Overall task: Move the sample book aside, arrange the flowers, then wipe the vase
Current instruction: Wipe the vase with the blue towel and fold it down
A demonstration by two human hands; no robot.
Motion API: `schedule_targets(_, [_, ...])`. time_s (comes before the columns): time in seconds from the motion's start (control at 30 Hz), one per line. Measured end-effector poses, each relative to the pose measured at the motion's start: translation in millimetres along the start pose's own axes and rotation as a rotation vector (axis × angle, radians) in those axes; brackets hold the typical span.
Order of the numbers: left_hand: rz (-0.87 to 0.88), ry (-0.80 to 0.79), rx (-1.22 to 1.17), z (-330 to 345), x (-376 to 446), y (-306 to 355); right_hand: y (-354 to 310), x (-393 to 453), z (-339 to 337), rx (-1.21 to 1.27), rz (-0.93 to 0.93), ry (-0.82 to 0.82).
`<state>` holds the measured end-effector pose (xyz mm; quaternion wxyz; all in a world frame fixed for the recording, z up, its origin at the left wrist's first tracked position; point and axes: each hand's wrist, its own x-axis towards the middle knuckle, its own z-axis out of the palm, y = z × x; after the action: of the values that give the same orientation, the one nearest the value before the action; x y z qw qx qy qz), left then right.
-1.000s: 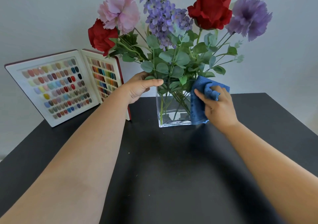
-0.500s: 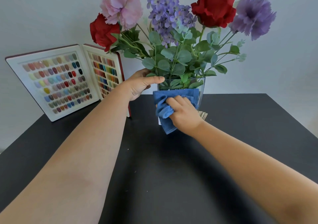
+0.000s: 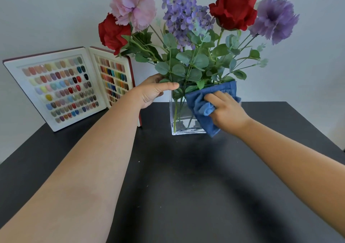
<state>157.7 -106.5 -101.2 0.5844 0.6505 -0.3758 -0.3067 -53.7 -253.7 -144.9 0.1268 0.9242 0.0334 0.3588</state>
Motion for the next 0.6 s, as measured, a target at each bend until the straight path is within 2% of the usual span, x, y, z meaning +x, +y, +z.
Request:
schedule_targets(0.03, [0.003,0.004,-0.005,0,-1,0,-5,7,3,0.001,-0.026,0.058])
schedule_targets(0.1, [0.008,0.011,-0.009,1,-1,1,-20,17,13,0.006,-0.076,0.071])
schedule_targets(0.17, [0.013,0.015,-0.011,1,-1,1,-34,17,26,-0.003,-0.161,0.025])
schedule_targets(0.27, [0.013,0.02,-0.028,2,-1,-1,-50,9,35,-0.054,-0.262,-0.143])
schedule_targets(0.4, [0.006,0.001,-0.018,2,0,1,-47,-14,34,-0.128,-0.28,-0.378])
schedule_targets(0.6, [-0.004,-0.041,0.022,-3,1,2,-12,-51,14,-0.15,-0.216,-0.393])
